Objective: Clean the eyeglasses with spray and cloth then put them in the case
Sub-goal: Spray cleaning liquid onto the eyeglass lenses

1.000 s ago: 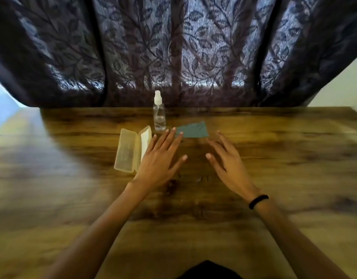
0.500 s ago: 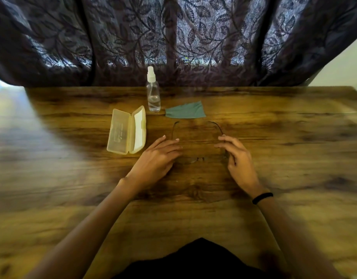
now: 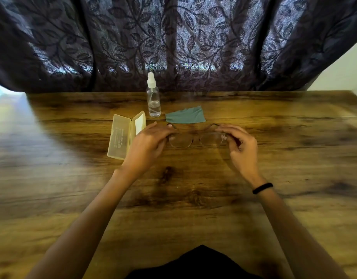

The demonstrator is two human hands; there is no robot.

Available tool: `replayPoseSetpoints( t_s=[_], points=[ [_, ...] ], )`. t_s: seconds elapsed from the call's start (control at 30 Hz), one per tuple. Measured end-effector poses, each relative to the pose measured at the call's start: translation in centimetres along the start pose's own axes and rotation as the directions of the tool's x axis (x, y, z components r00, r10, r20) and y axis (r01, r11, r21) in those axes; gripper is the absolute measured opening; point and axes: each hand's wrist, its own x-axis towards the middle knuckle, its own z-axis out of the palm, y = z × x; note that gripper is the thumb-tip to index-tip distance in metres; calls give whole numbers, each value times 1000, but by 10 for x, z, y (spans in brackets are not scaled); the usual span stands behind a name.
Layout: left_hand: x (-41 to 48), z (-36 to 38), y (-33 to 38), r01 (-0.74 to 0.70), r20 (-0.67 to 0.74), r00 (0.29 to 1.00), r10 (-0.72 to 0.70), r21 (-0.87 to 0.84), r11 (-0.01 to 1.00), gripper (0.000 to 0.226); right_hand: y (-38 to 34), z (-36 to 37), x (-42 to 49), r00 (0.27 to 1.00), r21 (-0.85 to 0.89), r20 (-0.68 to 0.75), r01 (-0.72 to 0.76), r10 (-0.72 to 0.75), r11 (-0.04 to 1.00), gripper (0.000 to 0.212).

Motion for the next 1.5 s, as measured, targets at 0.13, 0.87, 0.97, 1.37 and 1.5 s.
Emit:
replayPoseSetpoints(
  t_s=[0.13,0.87,0.97,1.37,1.5],
  points=[
    [17,-16,-1,89,-150,981,-122,-208,974,27,-11,2,21,995,29,-99,-27,29,999,28],
    [33,-90,-46,44,-343,885,-314,-611,791,18,-23,71,111,980,236,81,-195,181,952,21],
    [29,-100,-56,5,-402,860,-314,-610,792,16,-22,100,123,947,140,229,-263,227,955,29],
    [17,-112,-69,-16,-475,808,-350,-610,792,16,-27,177,133,954,154,234,-225,186,962,43],
    [22,-111,-68,2,-463,816,-346,-596,803,18,-22,163,124,970,295,177,-215,168,931,30]
  ],
)
